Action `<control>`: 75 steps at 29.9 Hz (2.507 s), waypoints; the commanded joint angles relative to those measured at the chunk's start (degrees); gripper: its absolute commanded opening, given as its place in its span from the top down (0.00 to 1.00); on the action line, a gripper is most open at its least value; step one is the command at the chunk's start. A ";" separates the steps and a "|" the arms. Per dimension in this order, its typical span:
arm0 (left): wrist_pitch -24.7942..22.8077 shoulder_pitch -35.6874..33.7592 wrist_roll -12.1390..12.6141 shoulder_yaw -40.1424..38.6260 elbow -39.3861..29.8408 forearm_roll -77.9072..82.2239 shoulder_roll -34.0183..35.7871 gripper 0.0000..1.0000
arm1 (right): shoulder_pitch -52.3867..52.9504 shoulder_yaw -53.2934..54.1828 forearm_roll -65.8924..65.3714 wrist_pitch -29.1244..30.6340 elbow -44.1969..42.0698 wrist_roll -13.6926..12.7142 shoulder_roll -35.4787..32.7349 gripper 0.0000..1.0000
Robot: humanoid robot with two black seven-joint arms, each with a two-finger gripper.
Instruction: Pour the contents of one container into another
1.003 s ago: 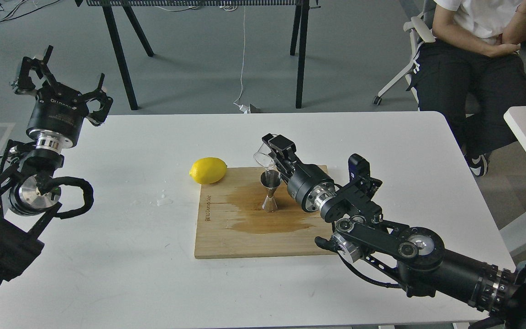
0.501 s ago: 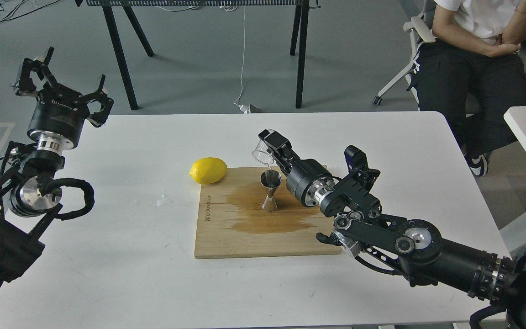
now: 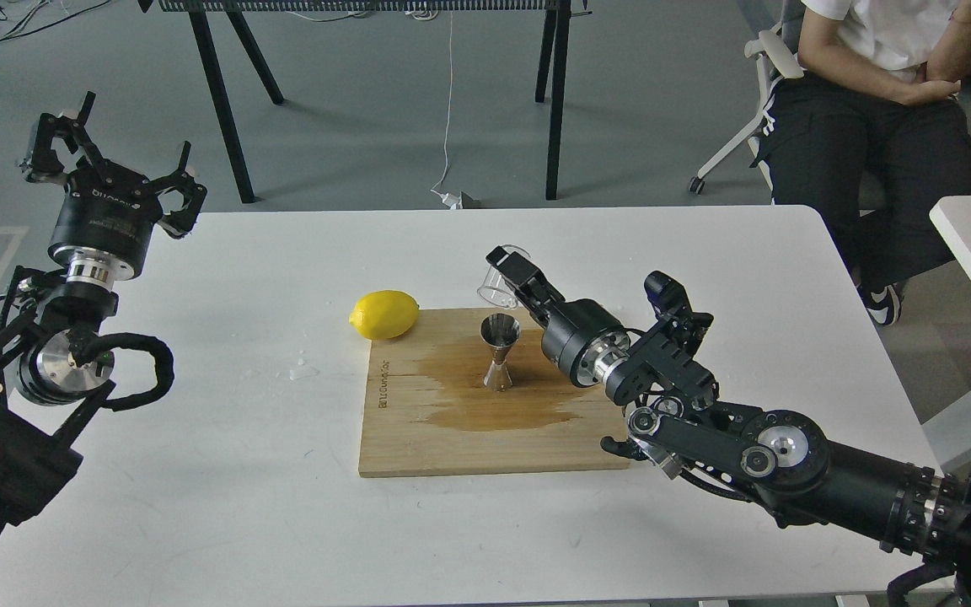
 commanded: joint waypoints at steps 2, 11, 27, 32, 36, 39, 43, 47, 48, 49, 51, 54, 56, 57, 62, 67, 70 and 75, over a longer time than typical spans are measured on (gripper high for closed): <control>0.00 0.00 -0.02 0.00 0.01 0.00 0.00 0.00 | 0.08 -0.22 -0.24 0.08 0.00 0.09 0.27 0.60; 0.00 0.00 -0.02 0.00 0.01 0.00 0.00 0.00 | -0.09 0.21 0.37 -0.01 0.17 0.00 -0.08 0.60; 0.09 -0.09 0.07 0.26 -0.17 0.00 0.09 0.00 | -7.82 19.09 22.85 6.04 6.50 -0.96 -7.11 0.60; 0.09 -0.18 0.07 0.18 -0.17 -0.09 0.09 0.00 | -13.53 28.15 29.80 10.18 6.68 -3.33 -7.20 0.61; -0.09 0.00 0.07 0.09 -0.17 -0.17 -0.09 0.00 | -18.54 33.69 37.62 13.96 6.41 -4.57 -7.03 0.60; -0.18 0.88 0.16 0.09 -0.26 -0.17 -0.44 0.00 | -21.18 35.19 42.46 15.98 5.80 -4.57 -6.94 0.60; -0.44 1.41 0.51 -0.09 -0.26 -0.35 -0.18 0.00 | -24.61 38.35 50.53 19.84 3.78 -4.74 -6.94 0.60; -0.62 1.41 0.69 -0.09 -0.17 -0.44 -0.09 0.00 | -27.77 41.78 60.47 24.41 -0.25 -4.83 -6.94 0.59; -0.62 1.41 0.69 -0.09 -0.17 -0.53 -0.09 0.00 | -28.13 42.31 62.23 25.38 -1.40 -4.83 -6.94 0.59; -0.70 1.41 0.69 -0.09 -0.08 -0.53 -0.17 0.00 | -28.39 42.92 63.90 26.70 -2.97 -4.83 -6.94 0.59; -0.71 1.49 0.77 -0.09 0.09 -1.05 -0.26 0.00 | -28.40 44.07 66.89 29.24 -6.57 -5.53 -6.85 0.59; -0.79 1.50 1.12 -0.09 0.27 -2.19 -0.44 0.00 | -28.40 45.91 70.06 32.06 -10.98 -8.16 -6.67 0.58; -0.70 1.58 1.12 -0.09 0.27 -2.20 -0.44 0.00 | -28.40 47.41 71.12 33.56 -13.09 -9.92 -6.50 0.58; -0.70 1.58 1.12 -0.09 0.36 -2.20 -0.53 0.00 | -28.40 47.93 71.21 34.43 -14.14 -10.71 -6.50 0.58; -0.79 1.49 1.04 0.00 0.45 -2.20 -0.61 0.00 | -28.05 48.64 72.97 36.20 -18.19 -11.68 -5.97 0.57; -0.79 1.49 0.95 0.00 0.45 -2.20 -0.44 0.00 | -26.99 48.64 73.58 36.73 -20.30 -13.71 -4.57 0.57; -0.70 1.58 0.86 0.00 0.45 -2.20 -0.53 0.00 | -25.50 48.64 73.76 36.29 -22.49 -13.88 -3.43 0.58; -0.44 1.58 0.69 0.09 0.45 -2.20 -0.61 0.00 | -24.62 48.73 77.09 34.45 -25.05 -13.62 -0.17 0.59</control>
